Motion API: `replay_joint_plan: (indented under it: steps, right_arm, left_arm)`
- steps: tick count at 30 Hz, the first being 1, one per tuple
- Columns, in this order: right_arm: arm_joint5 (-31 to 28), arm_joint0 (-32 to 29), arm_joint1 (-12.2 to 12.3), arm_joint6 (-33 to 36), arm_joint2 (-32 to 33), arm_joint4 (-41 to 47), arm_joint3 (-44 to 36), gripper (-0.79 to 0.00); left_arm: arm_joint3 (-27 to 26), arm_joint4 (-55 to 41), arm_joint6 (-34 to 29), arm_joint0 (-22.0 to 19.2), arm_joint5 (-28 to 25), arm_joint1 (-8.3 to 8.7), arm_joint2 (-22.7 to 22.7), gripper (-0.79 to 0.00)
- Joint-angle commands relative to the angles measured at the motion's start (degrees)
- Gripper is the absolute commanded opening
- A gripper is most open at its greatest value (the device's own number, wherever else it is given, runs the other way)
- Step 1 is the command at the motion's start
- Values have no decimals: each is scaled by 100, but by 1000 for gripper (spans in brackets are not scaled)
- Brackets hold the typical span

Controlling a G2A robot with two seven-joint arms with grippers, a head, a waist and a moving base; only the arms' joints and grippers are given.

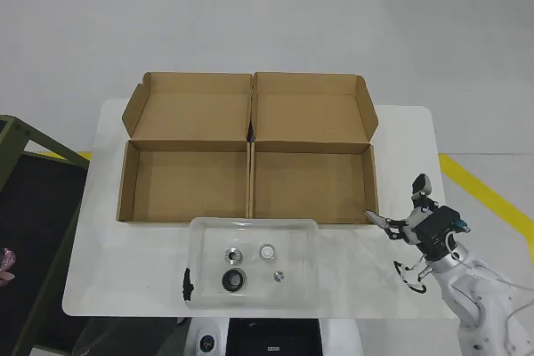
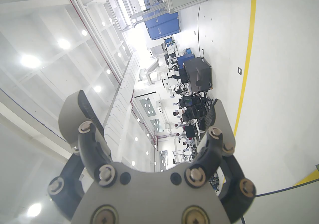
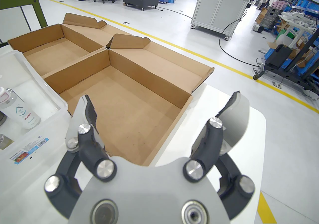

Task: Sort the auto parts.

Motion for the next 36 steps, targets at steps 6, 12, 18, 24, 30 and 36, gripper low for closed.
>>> replay_joint_plan:
  steps: [6,12,18,24,30,36]
  right_arm:
    - [0,0,0,0,0,0,0,0]
    - [0,0,0,0,0,0,0,0]
    - [0,0,0,0,0,0,0,-1]
    - [0,0,0,0,0,0,0,0]
    - [-147,117,7,401,-215,259,-63,0]
    - [-714,433,54,1272,-602,293,-270,0]
  left_arm:
    - [0,0,0,0,0,0,0,-1]
    - [0,0,0,0,0,0,0,0]
    - [0,0,0,0,0,0,0,-1]
    - [0,0,0,0,0,0,0,-1]
    - [0,0,0,0,0,0,0,0]
    - [0,0,0,0,0,0,0,0]
